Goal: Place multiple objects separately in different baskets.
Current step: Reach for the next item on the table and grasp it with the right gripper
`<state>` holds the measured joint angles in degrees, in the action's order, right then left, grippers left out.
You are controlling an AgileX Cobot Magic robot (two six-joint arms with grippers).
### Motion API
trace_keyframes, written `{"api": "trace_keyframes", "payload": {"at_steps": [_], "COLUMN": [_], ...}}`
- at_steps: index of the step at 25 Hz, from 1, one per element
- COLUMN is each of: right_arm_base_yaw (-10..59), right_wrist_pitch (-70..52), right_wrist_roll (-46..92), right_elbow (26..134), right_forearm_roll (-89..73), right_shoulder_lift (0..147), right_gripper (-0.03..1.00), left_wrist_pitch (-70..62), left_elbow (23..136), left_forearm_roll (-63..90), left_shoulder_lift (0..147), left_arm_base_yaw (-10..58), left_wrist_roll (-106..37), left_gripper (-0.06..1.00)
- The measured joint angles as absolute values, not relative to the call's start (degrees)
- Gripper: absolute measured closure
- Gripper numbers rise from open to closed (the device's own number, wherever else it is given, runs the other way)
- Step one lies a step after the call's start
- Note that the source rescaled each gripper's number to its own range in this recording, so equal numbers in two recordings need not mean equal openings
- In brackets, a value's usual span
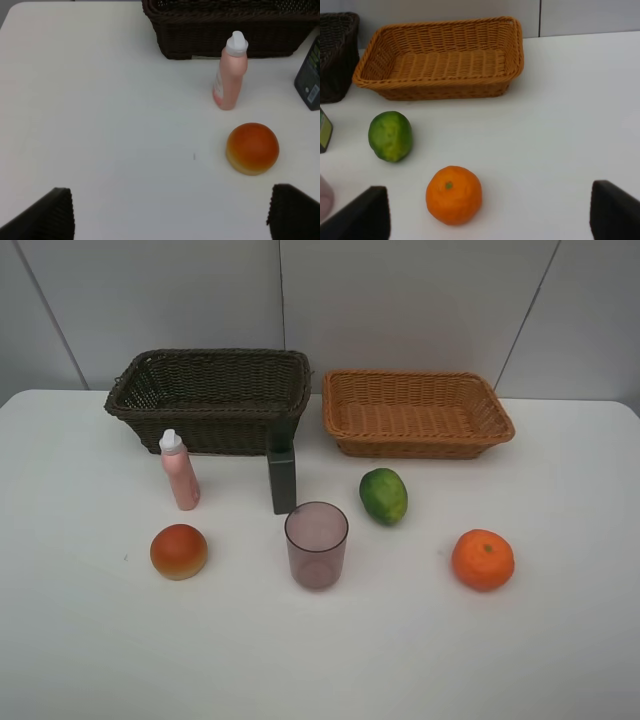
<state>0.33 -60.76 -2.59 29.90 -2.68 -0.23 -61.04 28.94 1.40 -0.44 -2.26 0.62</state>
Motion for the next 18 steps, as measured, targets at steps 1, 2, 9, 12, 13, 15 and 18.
{"api": "trace_keyframes", "payload": {"at_steps": [1,2,9,12,13,15,18], "right_arm_base_yaw": [0.33,0.33,0.33,0.33,0.33,0.33,0.33], "right_wrist_pitch": [-60.76,-60.76,-60.76,-60.76,-60.71,-60.14,-58.66], "right_wrist_roll": [-2.59,-2.59,-2.93,-3.62,-3.91,-4.74,-4.95], "right_elbow": [29.9,29.9,29.9,29.9,29.9,29.97,31.52], "right_forearm_roll": [-2.68,-2.68,-2.68,-2.68,-2.68,-2.74,-2.92], "right_shoulder_lift": [-0.23,-0.23,-0.23,-0.23,-0.23,0.4,4.03], "right_gripper": [0.19,0.19,0.15,0.07,0.05,0.04,0.03], "left_wrist_pitch": [-61.04,-61.04,-61.04,-61.04,-61.04,-61.04,-61.04], "left_elbow": [28.94,28.94,28.94,28.94,28.94,28.94,28.94], "left_forearm_roll": [1.4,1.4,1.4,1.4,1.4,1.4,1.4], "left_shoulder_lift": [-0.44,-0.44,-0.44,-0.44,-0.44,-0.44,-0.44], "left_arm_base_yaw": [-2.26,-2.26,-2.26,-2.26,-2.26,-2.26,-2.26], "left_wrist_roll": [0.62,0.62,0.62,0.62,0.62,0.62,0.62], "left_gripper": [-0.06,-0.06,-0.06,-0.06,-0.06,-0.06,-0.06]}}
